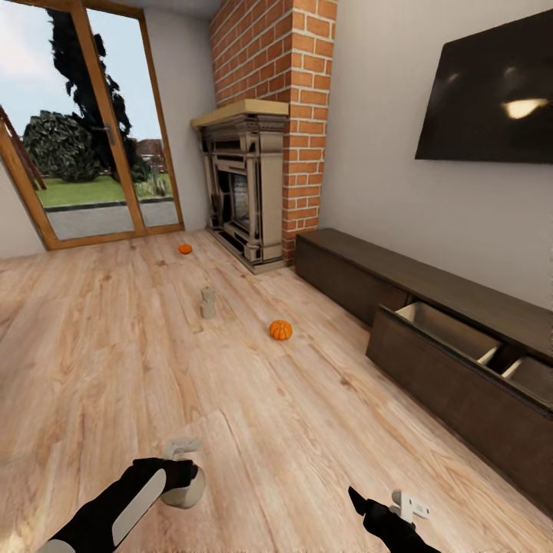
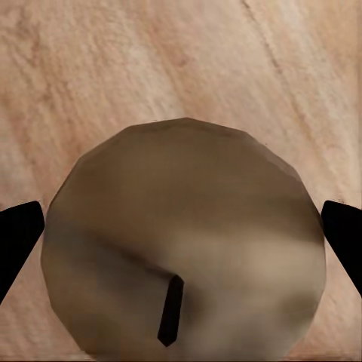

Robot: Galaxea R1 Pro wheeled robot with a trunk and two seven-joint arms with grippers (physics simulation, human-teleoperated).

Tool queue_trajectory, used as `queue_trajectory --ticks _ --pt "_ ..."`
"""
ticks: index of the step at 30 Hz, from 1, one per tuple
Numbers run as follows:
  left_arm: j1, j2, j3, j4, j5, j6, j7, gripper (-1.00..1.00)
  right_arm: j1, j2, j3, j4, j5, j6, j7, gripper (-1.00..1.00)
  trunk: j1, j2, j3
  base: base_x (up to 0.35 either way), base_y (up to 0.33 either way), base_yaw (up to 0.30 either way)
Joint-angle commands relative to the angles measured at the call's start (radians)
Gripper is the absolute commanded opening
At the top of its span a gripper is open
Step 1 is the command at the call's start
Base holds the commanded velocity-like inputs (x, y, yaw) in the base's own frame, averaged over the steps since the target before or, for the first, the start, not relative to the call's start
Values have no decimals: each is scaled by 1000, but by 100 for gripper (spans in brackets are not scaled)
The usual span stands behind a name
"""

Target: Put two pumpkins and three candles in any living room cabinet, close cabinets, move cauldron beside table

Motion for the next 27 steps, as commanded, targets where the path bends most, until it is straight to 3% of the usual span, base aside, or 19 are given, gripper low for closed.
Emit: queue_trajectory --ticks 1,8,27 --pt "-1 1 -5 -1 11 1 10 -100 0 0 -1 -1 -8 6 2 100 -4 7 2 -185 91 0" --pt "-1 1 -5 -1 10 1 10 -100 0 0 -1 0 -7 7 1 100 -31 56 24 -78 42 82" --pt "-1 0 -5 0 9 1 10 -100 0 1 0 0 -7 6 1 100 -104 189 84 -1 1 277"
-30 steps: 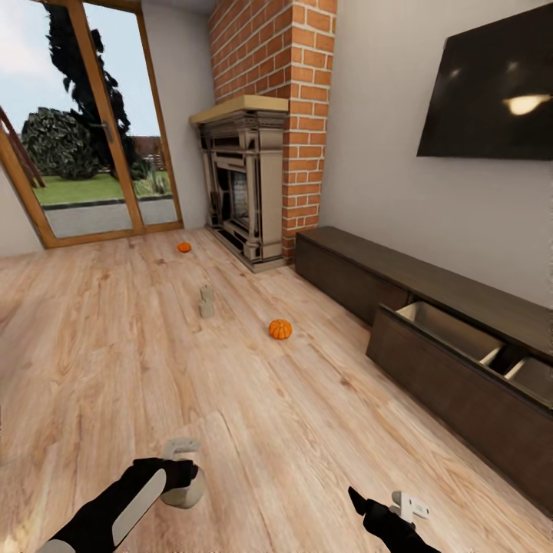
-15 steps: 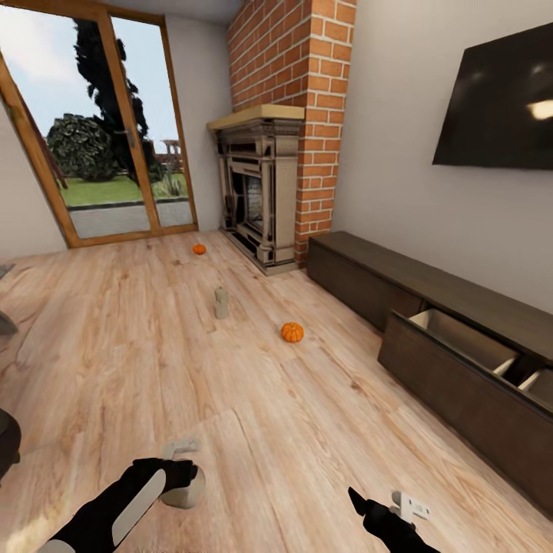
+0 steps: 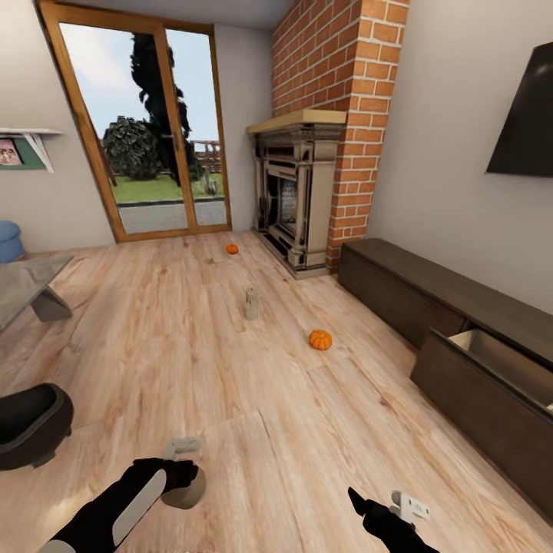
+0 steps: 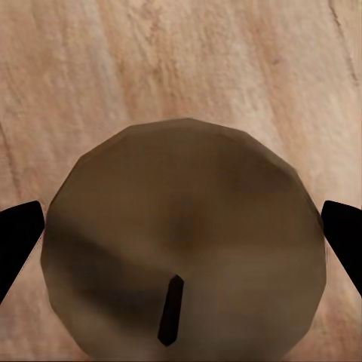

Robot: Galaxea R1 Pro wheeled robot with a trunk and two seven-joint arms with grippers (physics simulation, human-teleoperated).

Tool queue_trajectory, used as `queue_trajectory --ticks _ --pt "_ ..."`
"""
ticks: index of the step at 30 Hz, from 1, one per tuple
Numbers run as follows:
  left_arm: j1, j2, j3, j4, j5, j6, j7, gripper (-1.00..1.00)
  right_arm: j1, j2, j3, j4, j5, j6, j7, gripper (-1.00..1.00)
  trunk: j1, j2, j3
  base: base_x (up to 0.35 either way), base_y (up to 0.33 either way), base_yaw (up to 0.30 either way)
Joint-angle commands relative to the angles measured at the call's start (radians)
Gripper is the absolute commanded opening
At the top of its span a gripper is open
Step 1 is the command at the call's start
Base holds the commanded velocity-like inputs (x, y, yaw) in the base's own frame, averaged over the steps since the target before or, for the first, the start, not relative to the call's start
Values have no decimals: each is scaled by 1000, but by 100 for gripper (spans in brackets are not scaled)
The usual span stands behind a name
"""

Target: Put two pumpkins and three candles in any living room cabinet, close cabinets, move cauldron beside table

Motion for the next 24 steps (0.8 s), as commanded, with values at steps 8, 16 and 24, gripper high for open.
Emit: queue_trajectory --ticks 8,16,24 --pt "-1 1 -5 -1 10 1 10 -100 0 0 -1 -1 -8 5 2 100 -31 56 24 0 0 284" --pt "-1 1 -7 -1 10 0 9 -100 0 -1 -1 -1 -8 5 2 100 -62 112 49 0 0 285" --pt "-1 -1 -10 -3 11 3 8 -100 0 0 -2 -2 -9 5 -19 100 -92 168 74 0 0 285"
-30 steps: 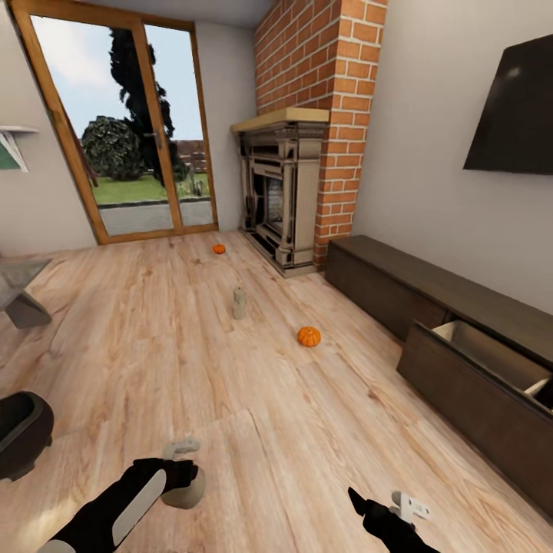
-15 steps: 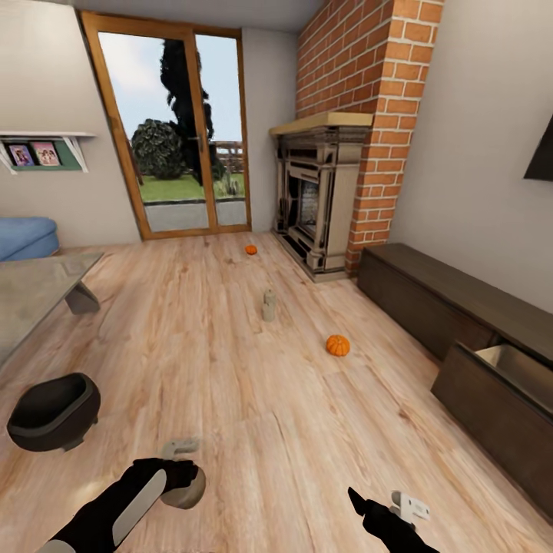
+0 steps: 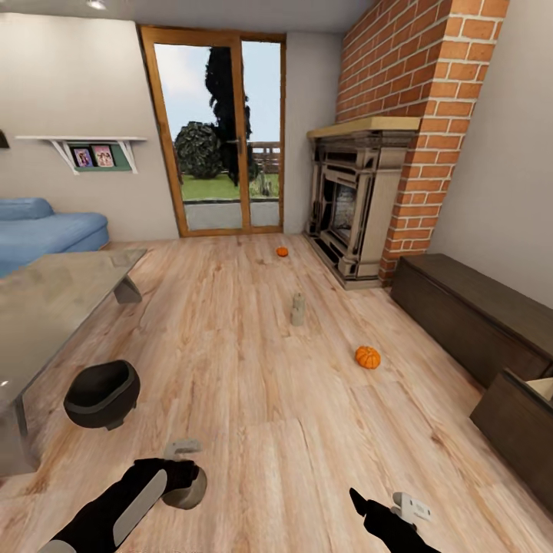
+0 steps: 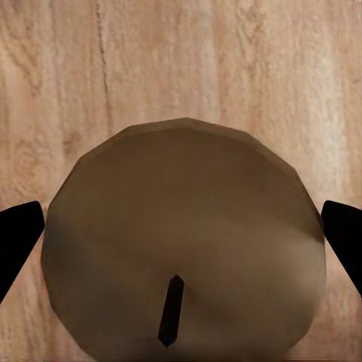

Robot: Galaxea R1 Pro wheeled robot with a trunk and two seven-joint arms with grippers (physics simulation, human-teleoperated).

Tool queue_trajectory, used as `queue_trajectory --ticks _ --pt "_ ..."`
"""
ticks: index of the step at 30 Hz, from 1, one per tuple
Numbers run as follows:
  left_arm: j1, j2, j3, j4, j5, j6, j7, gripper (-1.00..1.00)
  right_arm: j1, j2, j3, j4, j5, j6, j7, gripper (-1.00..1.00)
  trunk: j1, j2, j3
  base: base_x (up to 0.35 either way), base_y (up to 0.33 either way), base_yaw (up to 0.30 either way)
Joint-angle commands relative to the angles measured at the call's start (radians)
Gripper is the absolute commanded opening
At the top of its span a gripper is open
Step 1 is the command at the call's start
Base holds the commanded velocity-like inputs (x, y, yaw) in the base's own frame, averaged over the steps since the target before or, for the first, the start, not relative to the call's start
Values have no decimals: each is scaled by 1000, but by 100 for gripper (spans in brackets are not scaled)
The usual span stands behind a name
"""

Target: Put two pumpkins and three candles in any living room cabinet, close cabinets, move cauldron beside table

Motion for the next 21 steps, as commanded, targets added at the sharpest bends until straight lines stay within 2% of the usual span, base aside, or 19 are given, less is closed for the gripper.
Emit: queue_trajectory --ticks 1,4,7,10,13,17,21 --pt "-1 1 -4 -1 11 6 10 -100 0 0 -1 -1 -8 5 -13 100 -4 7 2 0 0 232" --pt "-1 -1 -2 -18 13 83 10 -100 0 0 2 -2 -6 5 -74 100 -16 28 12 0 0 91" --pt "-1 -5 1 -94 11 146 10 -100 0 0 4 -1 3 5 -115 100 -27 49 21 0 0 19" --pt "-1 -13 -6 -117 9 159 14 -100 0 0 4 -1 31 6 -126 100 -39 70 30 0 0 4" --pt "-1 -27 -11 -120 0 159 15 -100 0 0 4 -1 56 6 -129 100 -39 70 30 0 0 1" --pt "-1 -23 -5 -128 1 157 9 -100 0 0 4 14 97 5 -130 100 -39 70 30 0 0 0" --pt "-1 -29 -11 -123 -2 157 10 -100 0 0 3 23 109 5 -130 100 -39 70 30 61 0 0"
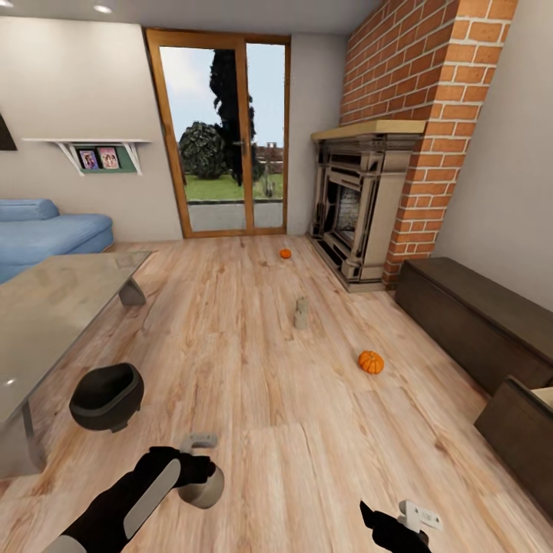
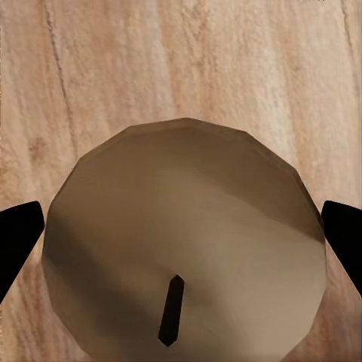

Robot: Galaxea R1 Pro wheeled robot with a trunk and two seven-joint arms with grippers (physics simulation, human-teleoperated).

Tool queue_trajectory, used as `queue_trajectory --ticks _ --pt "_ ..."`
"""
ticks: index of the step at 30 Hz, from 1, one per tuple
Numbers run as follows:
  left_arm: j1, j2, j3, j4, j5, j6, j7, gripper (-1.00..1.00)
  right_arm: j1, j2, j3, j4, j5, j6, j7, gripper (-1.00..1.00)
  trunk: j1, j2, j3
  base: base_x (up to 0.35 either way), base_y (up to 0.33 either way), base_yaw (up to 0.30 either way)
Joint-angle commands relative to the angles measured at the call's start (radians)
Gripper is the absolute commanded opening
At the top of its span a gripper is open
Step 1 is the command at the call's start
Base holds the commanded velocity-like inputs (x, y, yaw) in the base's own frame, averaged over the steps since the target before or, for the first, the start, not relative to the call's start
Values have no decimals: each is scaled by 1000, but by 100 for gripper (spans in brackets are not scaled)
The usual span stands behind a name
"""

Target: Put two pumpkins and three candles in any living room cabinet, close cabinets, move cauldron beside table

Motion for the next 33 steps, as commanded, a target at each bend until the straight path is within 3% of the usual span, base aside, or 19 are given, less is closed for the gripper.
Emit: queue_trajectory --ticks 1,24,33 --pt "-1 1 -3 -1 10 1 10 -100 0 0 0 -1 -8 4 -2 100 0 0 -1 170 0 0" --pt "-1 3 3 8 17 -2 17 -100 0 2 1 2 -5 2 -2 100 0 0 -1 313 0 11" --pt "-1 -2 7 54 16 -6 17 -100 0 3 1 2 -5 2 -2 100 0 0 -1 333 0 2"
